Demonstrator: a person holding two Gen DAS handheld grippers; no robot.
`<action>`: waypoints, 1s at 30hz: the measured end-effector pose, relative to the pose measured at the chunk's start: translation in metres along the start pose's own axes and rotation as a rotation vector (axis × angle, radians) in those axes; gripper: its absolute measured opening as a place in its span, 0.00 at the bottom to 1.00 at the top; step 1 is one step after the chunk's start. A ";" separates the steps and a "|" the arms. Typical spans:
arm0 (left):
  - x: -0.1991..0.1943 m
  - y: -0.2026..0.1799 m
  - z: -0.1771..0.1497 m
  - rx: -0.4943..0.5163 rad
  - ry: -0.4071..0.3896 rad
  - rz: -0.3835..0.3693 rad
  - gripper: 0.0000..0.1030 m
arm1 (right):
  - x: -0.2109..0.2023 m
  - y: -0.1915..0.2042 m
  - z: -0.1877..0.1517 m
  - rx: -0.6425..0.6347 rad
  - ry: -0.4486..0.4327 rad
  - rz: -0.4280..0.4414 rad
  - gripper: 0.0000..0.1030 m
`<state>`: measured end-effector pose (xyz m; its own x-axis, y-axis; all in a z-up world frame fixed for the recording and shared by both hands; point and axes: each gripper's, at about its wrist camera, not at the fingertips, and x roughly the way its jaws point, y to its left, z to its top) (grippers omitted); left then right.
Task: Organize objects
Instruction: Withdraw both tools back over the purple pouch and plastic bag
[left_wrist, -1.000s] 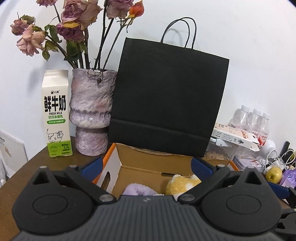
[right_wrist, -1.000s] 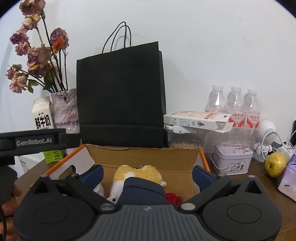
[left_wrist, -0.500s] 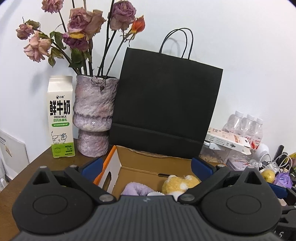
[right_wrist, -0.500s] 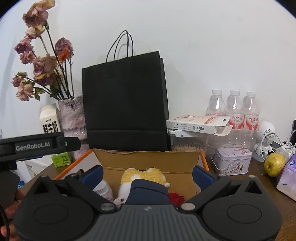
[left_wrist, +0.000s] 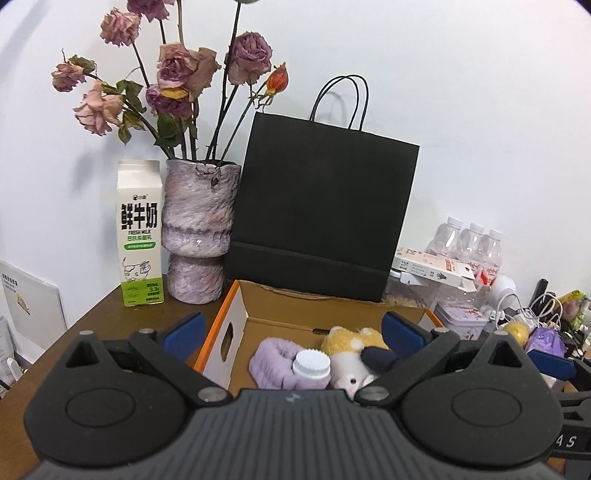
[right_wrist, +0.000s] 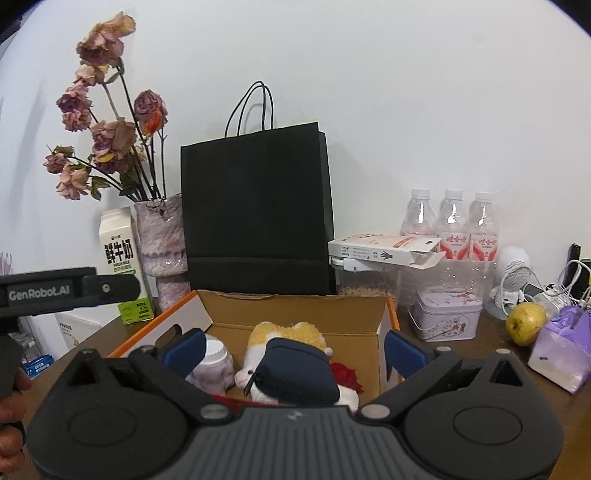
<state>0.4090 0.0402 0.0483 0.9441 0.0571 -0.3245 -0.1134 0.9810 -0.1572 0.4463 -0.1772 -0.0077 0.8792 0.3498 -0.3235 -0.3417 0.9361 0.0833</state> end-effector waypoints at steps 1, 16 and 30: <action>-0.004 0.000 -0.002 0.002 0.000 -0.001 1.00 | -0.005 0.001 -0.002 -0.001 -0.001 -0.001 1.00; -0.070 0.008 -0.028 0.039 0.035 -0.022 1.00 | -0.072 0.017 -0.036 -0.039 0.015 0.020 1.00; -0.115 0.024 -0.065 0.069 0.119 -0.019 1.00 | -0.125 0.025 -0.080 -0.068 0.066 0.009 1.00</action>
<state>0.2773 0.0450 0.0210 0.9021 0.0205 -0.4310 -0.0709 0.9923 -0.1012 0.3011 -0.2003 -0.0400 0.8526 0.3532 -0.3850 -0.3738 0.9272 0.0229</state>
